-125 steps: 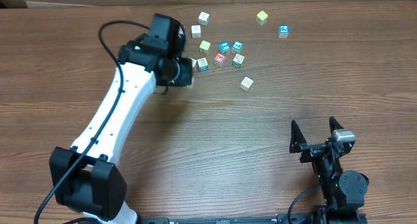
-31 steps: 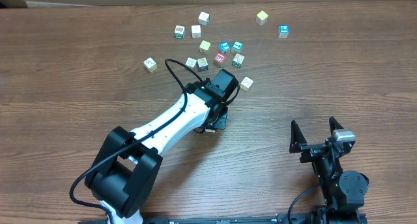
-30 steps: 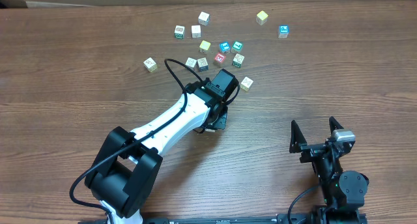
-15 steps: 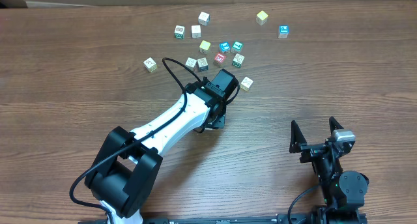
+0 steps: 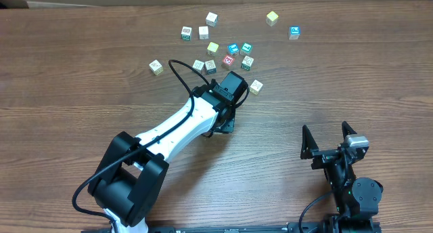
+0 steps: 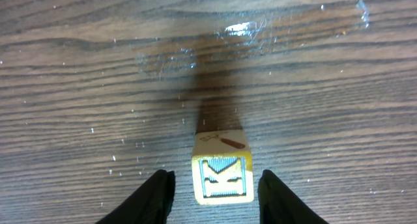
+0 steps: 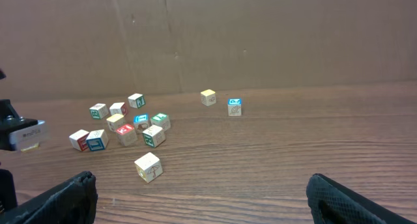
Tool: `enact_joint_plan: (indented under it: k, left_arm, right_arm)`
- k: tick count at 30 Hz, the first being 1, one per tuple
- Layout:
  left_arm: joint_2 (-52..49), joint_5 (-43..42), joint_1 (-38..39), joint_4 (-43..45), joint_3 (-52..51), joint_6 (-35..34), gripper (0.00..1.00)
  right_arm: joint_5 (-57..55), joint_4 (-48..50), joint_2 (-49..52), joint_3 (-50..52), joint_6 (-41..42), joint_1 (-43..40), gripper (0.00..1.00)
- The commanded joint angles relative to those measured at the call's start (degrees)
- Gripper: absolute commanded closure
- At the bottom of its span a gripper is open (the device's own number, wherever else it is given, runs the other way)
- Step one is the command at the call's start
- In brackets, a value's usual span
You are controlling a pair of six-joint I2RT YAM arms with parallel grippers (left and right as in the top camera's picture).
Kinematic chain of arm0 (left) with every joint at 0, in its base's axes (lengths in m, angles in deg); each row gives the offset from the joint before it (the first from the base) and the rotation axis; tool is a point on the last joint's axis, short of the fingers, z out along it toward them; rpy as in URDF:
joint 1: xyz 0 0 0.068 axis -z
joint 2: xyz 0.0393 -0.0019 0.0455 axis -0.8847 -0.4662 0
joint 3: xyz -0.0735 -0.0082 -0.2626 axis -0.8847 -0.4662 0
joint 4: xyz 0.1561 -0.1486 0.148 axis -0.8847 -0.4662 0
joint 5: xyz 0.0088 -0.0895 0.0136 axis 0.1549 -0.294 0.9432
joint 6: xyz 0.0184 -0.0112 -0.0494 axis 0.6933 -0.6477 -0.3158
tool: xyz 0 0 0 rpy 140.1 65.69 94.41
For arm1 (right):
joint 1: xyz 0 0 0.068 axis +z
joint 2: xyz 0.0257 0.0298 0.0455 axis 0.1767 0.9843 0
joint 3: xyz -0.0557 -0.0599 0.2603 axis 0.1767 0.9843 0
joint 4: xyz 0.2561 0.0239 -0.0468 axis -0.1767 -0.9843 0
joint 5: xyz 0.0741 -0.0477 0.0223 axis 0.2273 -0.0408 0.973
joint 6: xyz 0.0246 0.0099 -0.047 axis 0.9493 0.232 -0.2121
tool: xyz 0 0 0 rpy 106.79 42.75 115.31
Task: Form a circle
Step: 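Lower the yellow block to the table and open the left gripper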
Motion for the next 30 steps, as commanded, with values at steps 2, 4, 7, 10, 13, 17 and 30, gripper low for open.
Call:
enact_joint_plan:
  k: [2,4,7,10,13,17,30]
  left_arm:
    - [-0.59,0.98,0.39,0.63,-0.42,-0.44,0.58]
    - [-0.59,0.98,0.39,0.61,-0.42,-0.44,0.55]
    - [-0.59,1.01,0.39,0.72,-0.42,-0.44,0.48]
    - [-0.59,0.96,0.39,0.81,-0.42,-0.44,0.39]
    - [-0.59,0.94,0.39,0.81,-0.42,-0.44,0.30]
    - [-0.59,0.96,0.31,3.04,-0.39,-0.22,0.31]
    - [-0.59,-0.24,-2.62,3.32,0.02,0.39,0.35]
  right_arm:
    - [0.11,0.17,0.07,0.55,0.37,0.28,0.00]
    - [0.11,0.17,0.07,0.55,0.35,0.28,0.00]
    - [0.11,0.17,0.07,0.55,0.35,0.28,0.00]
    - [0.11,0.15,0.07,0.55,0.37,0.28,0.00]
    - [0.11,0.15,0.07,0.55,0.35,0.28,0.00]
    - [0.11,0.17,0.07,0.55,0.37,0.28,0.00]
    - [0.11,0.15,0.07,0.55,0.37,0.28,0.00]
